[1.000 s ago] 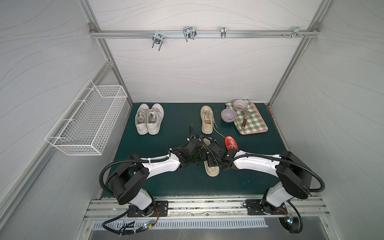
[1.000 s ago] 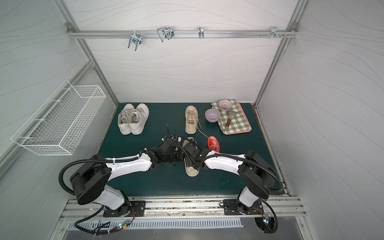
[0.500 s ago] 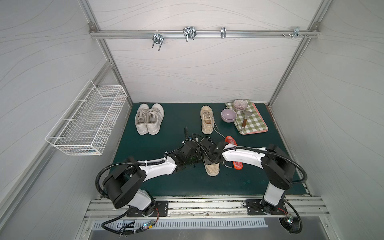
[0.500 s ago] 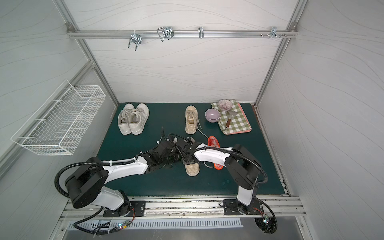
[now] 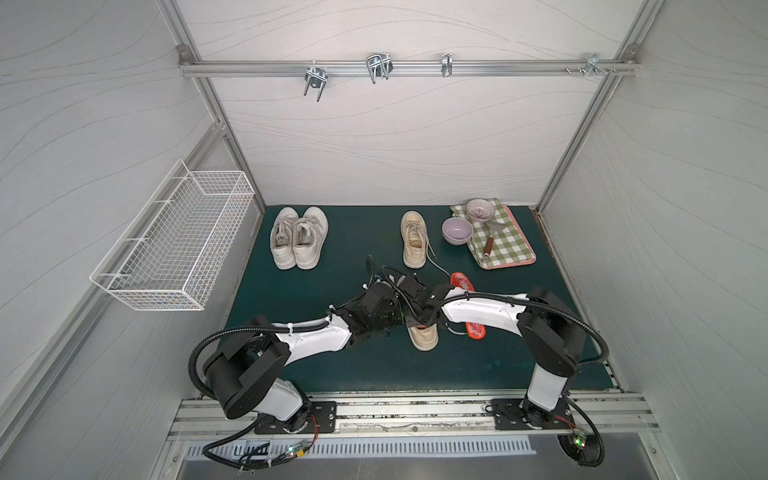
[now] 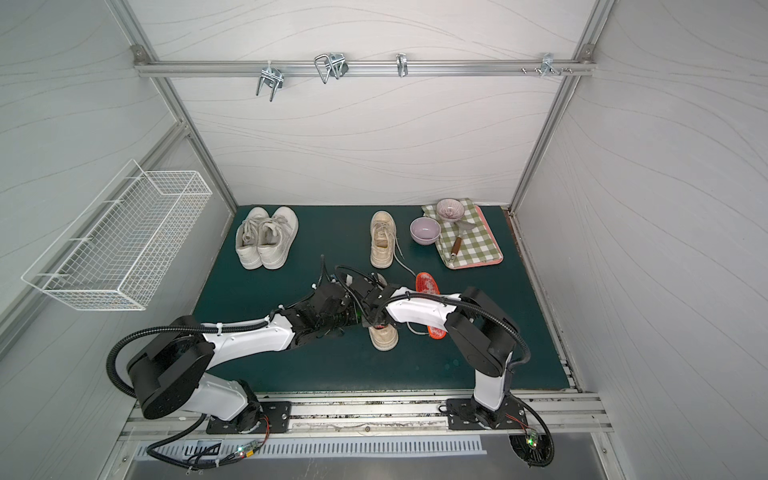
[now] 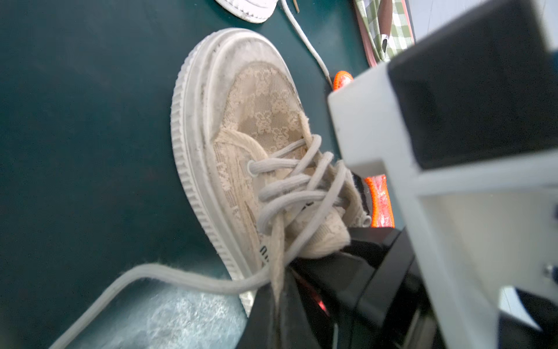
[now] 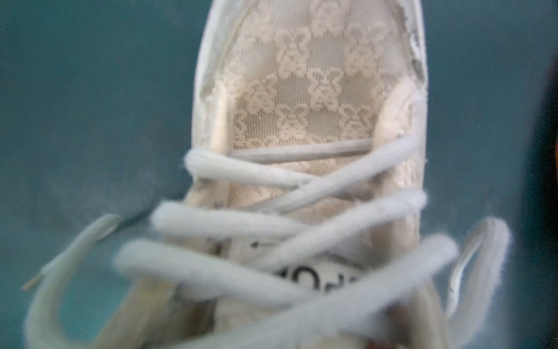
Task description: Remove the insole from the shoe
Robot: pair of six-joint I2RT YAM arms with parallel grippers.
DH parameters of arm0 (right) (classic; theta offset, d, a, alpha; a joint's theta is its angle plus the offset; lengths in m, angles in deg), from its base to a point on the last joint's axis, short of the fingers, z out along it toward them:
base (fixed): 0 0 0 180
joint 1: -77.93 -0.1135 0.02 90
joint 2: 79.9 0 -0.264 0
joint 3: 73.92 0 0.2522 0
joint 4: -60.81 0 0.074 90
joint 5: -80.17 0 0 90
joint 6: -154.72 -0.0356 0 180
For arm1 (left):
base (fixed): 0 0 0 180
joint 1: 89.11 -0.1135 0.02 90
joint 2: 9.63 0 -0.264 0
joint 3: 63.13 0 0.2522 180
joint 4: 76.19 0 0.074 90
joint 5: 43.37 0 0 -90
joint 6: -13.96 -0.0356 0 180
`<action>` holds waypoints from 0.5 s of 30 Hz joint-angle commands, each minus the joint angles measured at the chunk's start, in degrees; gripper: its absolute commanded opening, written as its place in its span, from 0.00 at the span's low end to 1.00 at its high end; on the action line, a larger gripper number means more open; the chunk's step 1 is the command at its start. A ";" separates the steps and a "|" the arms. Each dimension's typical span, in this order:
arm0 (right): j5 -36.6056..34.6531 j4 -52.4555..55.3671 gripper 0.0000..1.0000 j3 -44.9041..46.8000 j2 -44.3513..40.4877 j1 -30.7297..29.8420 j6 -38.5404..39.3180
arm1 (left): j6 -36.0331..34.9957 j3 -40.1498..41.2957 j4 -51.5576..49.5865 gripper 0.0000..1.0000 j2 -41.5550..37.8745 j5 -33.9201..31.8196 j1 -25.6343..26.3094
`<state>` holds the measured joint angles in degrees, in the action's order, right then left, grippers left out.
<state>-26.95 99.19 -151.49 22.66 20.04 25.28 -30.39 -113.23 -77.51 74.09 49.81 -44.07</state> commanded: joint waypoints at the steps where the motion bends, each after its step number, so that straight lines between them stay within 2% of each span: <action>1: 4.04 -2.16 0.06 4.44 0.03 -1.06 -0.81 | 0.20 -1.11 -1.94 0.00 -1.41 -1.64 0.32; 4: 3.00 -3.32 0.01 6.43 -4.24 -1.09 -0.60 | -0.44 -2.09 -5.04 0.00 -1.04 -3.49 0.32; 8: 2.80 -5.95 0.00 8.98 -9.47 -1.07 0.33 | -2.79 -4.46 -8.77 0.00 0.93 -3.34 0.32; 15: 3.33 -7.22 0.00 9.63 -9.99 -1.03 0.59 | -4.05 -6.46 -10.24 0.00 2.67 -1.95 0.37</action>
<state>-24.74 92.02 -142.23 13.76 19.45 25.59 -33.04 -117.71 -85.55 75.51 48.63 -43.57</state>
